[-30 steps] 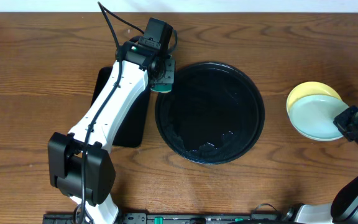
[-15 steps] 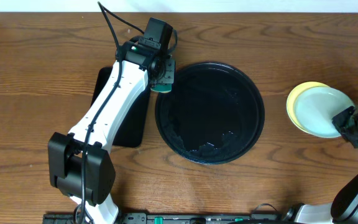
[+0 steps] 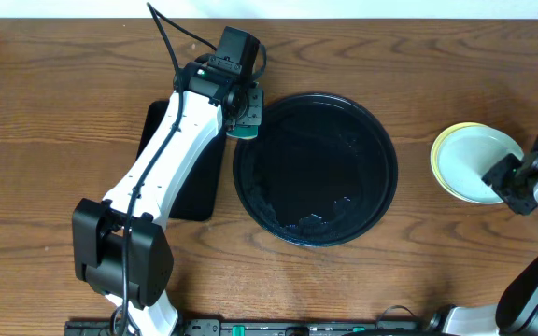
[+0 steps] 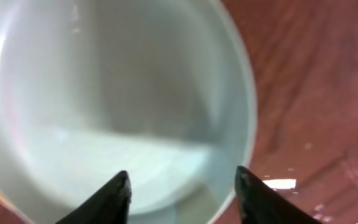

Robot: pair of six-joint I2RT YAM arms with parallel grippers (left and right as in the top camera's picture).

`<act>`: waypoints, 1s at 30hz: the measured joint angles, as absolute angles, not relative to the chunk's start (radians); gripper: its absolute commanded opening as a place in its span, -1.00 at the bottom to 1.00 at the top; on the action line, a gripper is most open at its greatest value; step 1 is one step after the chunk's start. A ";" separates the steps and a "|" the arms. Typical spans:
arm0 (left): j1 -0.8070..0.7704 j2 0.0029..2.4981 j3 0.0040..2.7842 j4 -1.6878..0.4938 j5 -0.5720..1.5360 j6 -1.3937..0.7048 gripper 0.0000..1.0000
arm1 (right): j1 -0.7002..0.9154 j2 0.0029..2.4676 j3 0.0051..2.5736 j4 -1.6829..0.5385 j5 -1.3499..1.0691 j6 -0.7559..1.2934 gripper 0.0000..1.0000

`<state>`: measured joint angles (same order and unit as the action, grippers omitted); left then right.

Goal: Clean dirty plates on tray and stack at the side
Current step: 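Carry the mint plate right and stack it on the yellow plate, then lower the sponge onto the small black tray and release it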

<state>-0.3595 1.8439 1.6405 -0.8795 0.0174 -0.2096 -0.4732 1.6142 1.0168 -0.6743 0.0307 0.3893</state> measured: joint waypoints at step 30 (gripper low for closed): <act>-0.152 1.681 1.641 -0.976 0.001 -0.148 -0.85 | -0.479 1.615 0.982 -0.658 0.004 0.329 0.19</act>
<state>-0.1520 1.6814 1.6405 -0.9764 0.0006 -0.1482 -0.4793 1.6146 0.9817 -0.6579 0.0040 0.3294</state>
